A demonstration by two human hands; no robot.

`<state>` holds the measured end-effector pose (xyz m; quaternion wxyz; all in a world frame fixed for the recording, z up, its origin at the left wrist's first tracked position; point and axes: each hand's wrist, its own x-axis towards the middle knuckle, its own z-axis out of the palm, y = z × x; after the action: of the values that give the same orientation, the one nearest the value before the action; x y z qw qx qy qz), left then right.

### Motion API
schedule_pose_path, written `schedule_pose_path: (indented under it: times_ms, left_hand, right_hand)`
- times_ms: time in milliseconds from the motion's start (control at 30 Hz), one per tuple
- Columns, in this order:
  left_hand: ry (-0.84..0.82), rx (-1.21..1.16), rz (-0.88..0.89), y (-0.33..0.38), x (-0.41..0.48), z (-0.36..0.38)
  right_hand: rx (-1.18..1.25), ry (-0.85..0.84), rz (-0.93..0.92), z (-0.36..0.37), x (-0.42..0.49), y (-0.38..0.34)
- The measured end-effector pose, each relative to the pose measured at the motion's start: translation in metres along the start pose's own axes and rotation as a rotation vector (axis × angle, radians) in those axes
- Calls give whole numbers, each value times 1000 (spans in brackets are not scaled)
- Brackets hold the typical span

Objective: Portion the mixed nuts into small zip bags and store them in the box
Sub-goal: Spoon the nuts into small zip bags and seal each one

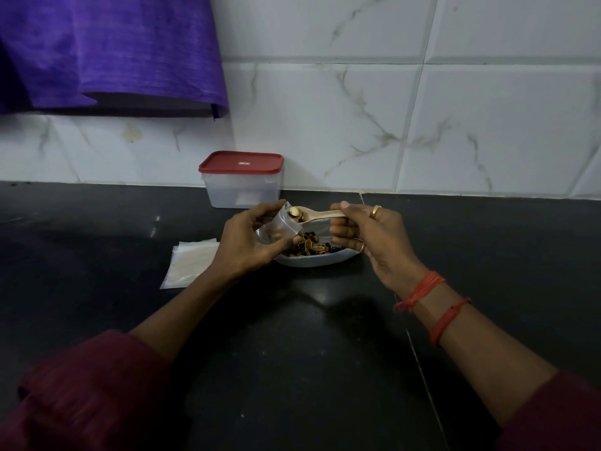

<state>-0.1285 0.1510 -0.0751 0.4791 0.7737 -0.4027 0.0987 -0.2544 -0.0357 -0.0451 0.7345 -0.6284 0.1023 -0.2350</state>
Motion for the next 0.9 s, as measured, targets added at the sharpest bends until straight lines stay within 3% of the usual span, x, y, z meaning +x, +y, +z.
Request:
schedule_pose_path:
  times_ms: [267,467,733,900]
  left_hand:
    - [45,-29,28,0,1,-2]
    - [43,-84,23,3,0,-3]
    - [23,-105,30,8,-1,1]
    - [20,-86,28,6,0,0]
  right_hand:
    - [-658,-222,-452,-4,-3,2]
    - [-669,-107,-605,-2,-6,1]
    - [-769,-190,-616,-2,-3,8]
    - [-698,-47,-732,-4,-5,1]
